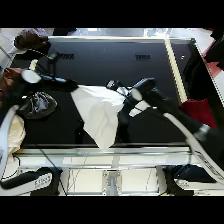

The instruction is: Fold the shirts.

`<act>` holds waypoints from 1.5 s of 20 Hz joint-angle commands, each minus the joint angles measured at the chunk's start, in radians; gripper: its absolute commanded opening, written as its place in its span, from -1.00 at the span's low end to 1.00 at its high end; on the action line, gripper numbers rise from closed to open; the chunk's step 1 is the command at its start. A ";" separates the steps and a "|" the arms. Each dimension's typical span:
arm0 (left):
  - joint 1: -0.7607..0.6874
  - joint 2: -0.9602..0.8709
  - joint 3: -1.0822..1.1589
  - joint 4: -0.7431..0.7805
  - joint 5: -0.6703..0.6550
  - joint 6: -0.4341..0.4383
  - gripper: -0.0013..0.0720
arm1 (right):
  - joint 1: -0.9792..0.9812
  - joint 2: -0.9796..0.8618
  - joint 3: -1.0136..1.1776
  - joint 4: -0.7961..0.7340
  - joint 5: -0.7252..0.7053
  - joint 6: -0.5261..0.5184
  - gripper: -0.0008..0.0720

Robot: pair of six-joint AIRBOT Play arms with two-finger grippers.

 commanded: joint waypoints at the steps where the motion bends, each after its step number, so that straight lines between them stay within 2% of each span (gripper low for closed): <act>1: 0.077 0.217 0.002 -0.001 -0.018 0.000 -0.93 | -0.012 0.208 0.058 -0.029 0.159 0.011 -0.94; 4: 0.141 0.387 0.005 -0.002 0.059 -0.002 -0.94 | -0.012 0.385 0.110 -0.072 0.216 0.034 -0.94; 6: 0.180 0.462 0.006 -0.001 0.143 -0.042 -0.94 | -0.012 0.478 0.148 -0.092 0.219 0.042 -0.94; 9: 0.204 0.466 0.024 -0.001 0.128 -0.049 -0.94 | -0.012 0.542 0.199 -0.094 0.219 0.045 -0.94; 12: 0.205 0.405 0.024 0.020 0.128 -0.050 -0.94 | -0.012 0.528 0.218 -0.158 0.216 0.045 -0.94; 14: 0.205 0.322 0.024 0.104 0.127 -0.107 -0.94 | -0.028 0.491 0.213 -0.196 0.240 0.045 -0.94; 15: 0.205 0.270 0.024 0.144 0.128 -0.135 -0.94 | -0.053 0.465 0.204 -0.184 0.270 0.049 -0.94; 18: 0.204 0.084 0.024 0.183 0.130 -0.143 -0.94 | -0.166 0.366 0.087 -0.093 0.361 0.087 -0.94; 20: 0.204 -0.042 0.027 0.183 0.154 -0.143 -0.94 | -0.248 0.307 -0.068 -0.004 0.273 0.086 -0.94; 23: 0.198 -0.235 0.078 0.174 0.214 -0.143 -0.94 | -0.366 0.206 -0.247 0.010 -0.025 0.103 -0.94; 26: 0.154 -0.379 0.243 0.174 0.224 -0.142 -0.94 | -0.452 0.124 -0.234 0.039 -0.303 0.238 -0.94; 28: 0.107 -0.424 0.370 0.175 0.261 -0.142 -0.94 | -0.468 0.104 -0.200 0.044 -0.423 0.243 -0.94; 30: 0.059 -0.443 0.463 0.175 0.342 -0.143 -0.94 | -0.471 0.093 -0.169 0.042 -0.463 0.243 -0.94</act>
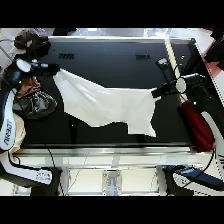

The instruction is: Fold the shirts.

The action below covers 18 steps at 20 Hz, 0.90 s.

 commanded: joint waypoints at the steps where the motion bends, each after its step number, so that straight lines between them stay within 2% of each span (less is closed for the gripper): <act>1: -0.072 -0.070 0.160 0.001 0.108 -0.001 -0.94 | -0.030 -0.038 0.028 0.021 -0.170 0.036 -0.94; 2: -0.085 -0.072 0.174 0.001 0.108 -0.002 -0.91 | -0.030 -0.039 0.030 0.026 -0.170 0.056 -0.88; 3: -0.093 -0.071 0.175 0.001 0.099 -0.027 -0.82 | -0.031 -0.038 0.030 0.025 -0.162 0.077 -0.56; 4: -0.095 -0.071 0.175 0.001 0.068 -0.053 -0.17 | -0.031 -0.037 0.030 0.024 -0.151 0.103 -0.09; 5: -0.095 -0.071 0.175 -0.002 0.026 -0.087 0.35 | -0.031 -0.037 0.030 0.022 -0.132 0.112 0.09; 6: -0.092 -0.067 0.175 -0.002 -0.032 -0.109 0.61 | -0.031 -0.035 0.031 0.013 -0.104 0.112 0.09; 7: -0.085 -0.059 0.175 -0.002 -0.086 -0.109 0.67 | -0.031 -0.028 0.031 -0.020 -0.062 0.113 0.09; 10: -0.032 0.015 0.175 0.001 -0.289 -0.108 0.67 | -0.059 0.012 0.072 -0.171 0.161 0.116 0.08; 12: 0.023 0.095 0.163 0.059 -0.390 -0.101 0.65 | -0.154 0.077 0.077 -0.178 0.230 0.118 0.08; 14: 0.089 0.211 0.092 0.084 -0.395 -0.100 0.65 | -0.296 0.158 0.058 -0.059 0.216 0.117 0.09; 16: 0.156 0.363 -0.088 0.084 -0.339 -0.112 0.62 | -0.451 0.222 -0.019 0.106 0.183 0.092 0.09; 17: 0.184 0.454 -0.222 0.084 -0.285 -0.156 0.63 | -0.528 0.237 -0.074 0.199 0.172 0.079 0.09; 18: 0.206 0.542 -0.362 0.082 -0.219 -0.243 0.62 | -0.594 0.236 -0.127 0.310 0.168 0.042 0.09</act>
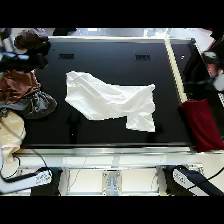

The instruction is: Fold the shirts.

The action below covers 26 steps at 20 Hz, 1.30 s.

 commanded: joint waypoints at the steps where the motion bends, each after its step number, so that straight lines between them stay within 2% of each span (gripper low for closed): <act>1: 0.089 0.294 -0.416 0.006 0.176 -0.232 0.62 | -0.240 0.037 -0.150 0.394 -0.002 -0.113 0.09; 2: 0.095 0.367 -0.550 -0.017 0.262 -0.330 0.63 | -0.288 0.016 -0.188 0.546 0.001 -0.168 0.09; 3: 0.095 0.425 -0.672 -0.079 0.343 -0.384 0.62 | -0.323 -0.017 -0.215 0.709 0.009 -0.235 0.09; 4: 0.092 0.452 -0.757 -0.165 0.380 -0.361 0.62 | -0.336 -0.056 -0.224 0.829 0.014 -0.283 0.09; 6: 0.079 0.424 -0.844 -0.353 0.351 -0.193 0.62 | -0.328 -0.148 -0.223 0.995 0.014 -0.331 0.09; 9: 0.043 0.261 -0.845 -0.632 0.331 0.097 0.62 | -0.271 -0.270 -0.223 1.060 0.016 -0.381 0.09; 11: 0.028 0.126 -0.837 -0.748 0.327 0.212 0.62 | -0.221 -0.342 -0.223 1.060 0.010 -0.420 0.09; 15: -0.039 -0.092 -0.780 -0.908 0.328 0.387 0.62 | -0.193 -0.414 -0.223 1.053 -0.038 -0.481 0.09; 19: -0.102 -0.220 -0.660 -0.898 0.328 0.387 0.51 | -0.193 -0.417 -0.222 0.995 -0.041 -0.492 0.09; 22: -0.076 -0.207 -0.620 -0.848 0.323 0.378 0.41 | -0.192 -0.417 -0.222 0.917 -0.027 -0.489 0.09; 24: -0.034 -0.173 -0.620 -0.737 0.301 0.320 0.41 | -0.192 -0.417 -0.222 0.897 -0.028 -0.489 0.09; 26: -0.008 -0.146 -0.620 -0.531 0.232 0.211 0.41 | -0.192 -0.419 -0.222 0.891 -0.029 -0.489 0.09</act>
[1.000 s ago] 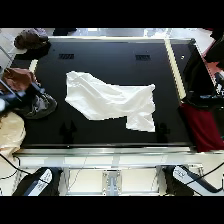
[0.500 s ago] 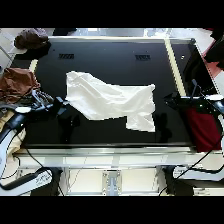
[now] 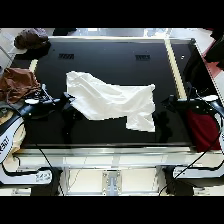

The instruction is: Fold the shirts.

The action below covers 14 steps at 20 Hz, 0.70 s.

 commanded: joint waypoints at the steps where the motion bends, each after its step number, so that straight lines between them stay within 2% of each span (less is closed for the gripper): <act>1: 0.031 0.029 0.012 0.323 -0.093 -0.156 0.41 | 0.001 -0.008 0.000 -0.032 0.001 -0.002 0.09; 2: 0.024 0.031 0.012 0.383 -0.102 -0.197 0.41 | 0.001 -0.014 0.000 -0.031 0.001 -0.002 0.09; 3: 0.018 0.031 0.012 0.377 -0.090 -0.203 0.41 | 0.001 -0.022 0.000 -0.030 0.001 -0.002 0.09; 6: -0.035 0.024 0.013 0.337 0.019 -0.203 0.41 | 0.015 -0.050 0.000 -0.025 0.000 0.002 0.09; 14: -0.119 -0.063 0.015 0.224 0.129 -0.188 0.38 | 0.133 -0.080 0.000 -0.025 -0.093 -0.001 0.08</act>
